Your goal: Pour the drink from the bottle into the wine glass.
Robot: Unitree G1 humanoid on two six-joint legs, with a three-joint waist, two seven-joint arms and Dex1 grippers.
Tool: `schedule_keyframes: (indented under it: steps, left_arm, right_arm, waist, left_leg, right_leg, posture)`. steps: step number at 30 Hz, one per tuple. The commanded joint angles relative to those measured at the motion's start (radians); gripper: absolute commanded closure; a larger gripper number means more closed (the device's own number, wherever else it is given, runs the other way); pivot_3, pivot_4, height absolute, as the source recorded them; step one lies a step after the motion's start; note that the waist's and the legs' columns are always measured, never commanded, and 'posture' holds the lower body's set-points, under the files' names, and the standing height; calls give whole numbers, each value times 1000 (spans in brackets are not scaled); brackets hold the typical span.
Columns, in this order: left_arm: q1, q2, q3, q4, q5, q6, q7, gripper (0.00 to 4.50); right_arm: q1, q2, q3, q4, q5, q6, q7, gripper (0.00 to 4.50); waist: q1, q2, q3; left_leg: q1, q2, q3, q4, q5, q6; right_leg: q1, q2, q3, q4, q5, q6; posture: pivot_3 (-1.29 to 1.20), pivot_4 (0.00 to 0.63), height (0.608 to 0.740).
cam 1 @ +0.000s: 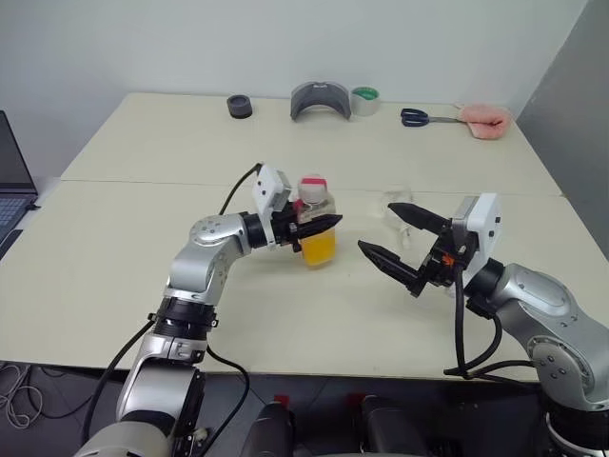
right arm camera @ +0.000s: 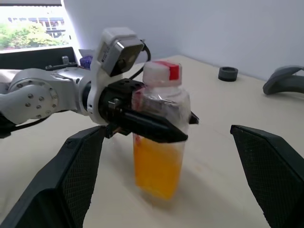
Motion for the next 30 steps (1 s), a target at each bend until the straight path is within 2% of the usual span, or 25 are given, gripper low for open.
schedule_keyframes:
  steps: [1,8,18,24,30]
  left_arm:
    - [-33,-7,-5,-23,-9,-26,-37,2725]
    - [-44,-32,-7,-25,-14,-29,-54,2725]
    - [-57,-28,-34,-7,-2,-44,-125,2725]
    - [-78,-44,-53,37,10,-76,-157,2725]
    - [-95,-65,-52,93,31,-119,-162,2725]
  right_arm:
    - [-25,-7,-28,-49,31,10,-26,0]
    - [-58,-15,-66,-76,126,67,-71,0]
    - [-92,-57,-79,-96,167,117,-137,0]
    - [-144,-60,-50,-86,204,162,-179,0]
    - [-155,-62,-16,-79,171,151,-177,0]
  waist:
    - [-1,0,0]
    - [-1,0,0]
    - [-1,0,0]
    - [-1,0,0]
    - [-1,0,0]
  left_leg:
    - [0,0,0,0,0,0]
    - [0,0,0,0,0,0]
    - [0,0,0,0,0,0]
    - [0,0,0,0,0,0]
    - [-1,0,0,0,0,1]
  right_leg:
    - [0,0,0,0,0,0]
    - [0,0,0,0,0,0]
    - [0,0,0,0,0,0]
    - [0,0,0,0,0,0]
    - [0,0,0,0,0,0]
  posture:
    - [0,150,740]
    - [0,150,740]
    - [0,150,740]
    - [0,150,740]
    - [0,150,740]
